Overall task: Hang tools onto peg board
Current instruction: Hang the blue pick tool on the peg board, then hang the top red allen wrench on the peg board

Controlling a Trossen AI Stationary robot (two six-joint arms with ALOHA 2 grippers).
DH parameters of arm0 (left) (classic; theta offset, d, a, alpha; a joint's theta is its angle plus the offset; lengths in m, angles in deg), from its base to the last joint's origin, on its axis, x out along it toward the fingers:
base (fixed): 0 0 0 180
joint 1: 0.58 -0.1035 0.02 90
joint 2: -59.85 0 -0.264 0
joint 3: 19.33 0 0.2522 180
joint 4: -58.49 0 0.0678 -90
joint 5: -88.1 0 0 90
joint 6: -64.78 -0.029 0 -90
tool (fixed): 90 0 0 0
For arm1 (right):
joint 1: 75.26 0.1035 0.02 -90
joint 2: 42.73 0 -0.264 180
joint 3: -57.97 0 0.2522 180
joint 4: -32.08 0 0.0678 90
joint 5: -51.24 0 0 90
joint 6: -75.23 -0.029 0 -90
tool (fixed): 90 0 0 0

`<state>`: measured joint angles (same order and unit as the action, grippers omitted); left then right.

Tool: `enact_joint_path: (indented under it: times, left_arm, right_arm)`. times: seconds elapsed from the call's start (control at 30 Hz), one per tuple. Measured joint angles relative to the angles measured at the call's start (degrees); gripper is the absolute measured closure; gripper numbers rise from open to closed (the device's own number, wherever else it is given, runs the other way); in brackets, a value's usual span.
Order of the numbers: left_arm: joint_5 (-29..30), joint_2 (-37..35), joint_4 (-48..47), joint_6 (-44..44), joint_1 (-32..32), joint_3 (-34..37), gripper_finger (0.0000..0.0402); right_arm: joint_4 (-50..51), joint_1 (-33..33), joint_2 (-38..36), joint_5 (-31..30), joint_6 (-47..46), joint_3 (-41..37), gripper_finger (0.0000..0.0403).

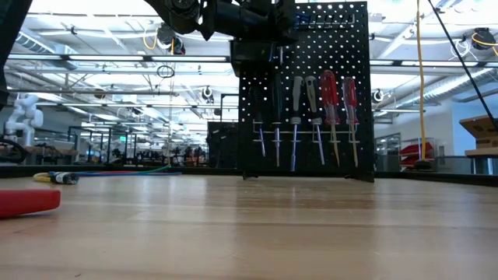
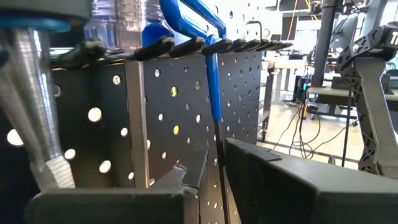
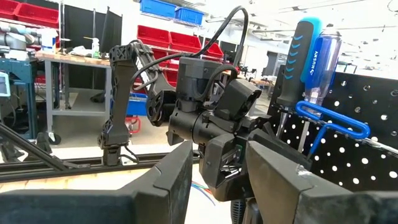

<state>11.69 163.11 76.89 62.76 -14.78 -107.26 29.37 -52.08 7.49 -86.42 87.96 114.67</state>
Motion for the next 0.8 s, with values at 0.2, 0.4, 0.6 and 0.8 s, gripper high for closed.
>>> enact_joint_path:
  times: [0.2, 0.4, 0.6, 0.8]
  left_arm:
    - [0.02, -0.05, -0.2, -0.88, 0.02, 0.03, 0.0332]
    - [0.37, -0.81, -1.65, -0.94, 0.02, 0.09, 0.0279]
    - [0.46, -3.88, -8.82, -1.34, -0.03, 0.24, 0.025]
    - [0.41, -7.81, -12.5, -1.9, -0.04, 0.26, 0.0249]
  right_arm:
    - [0.07, 0.0, 0.0, 0.0, 0.0, 0.0, 0.0261]
    - [0.49, 0.0, 0.0, 0.0, 0.0, 0.0, 0.0261]
    - [0.55, 0.02, 0.0, 0.0, -0.01, 0.0, 0.0261]
    - [0.5, 0.02, 0.0, 0.0, -0.02, 0.0, 0.0261]
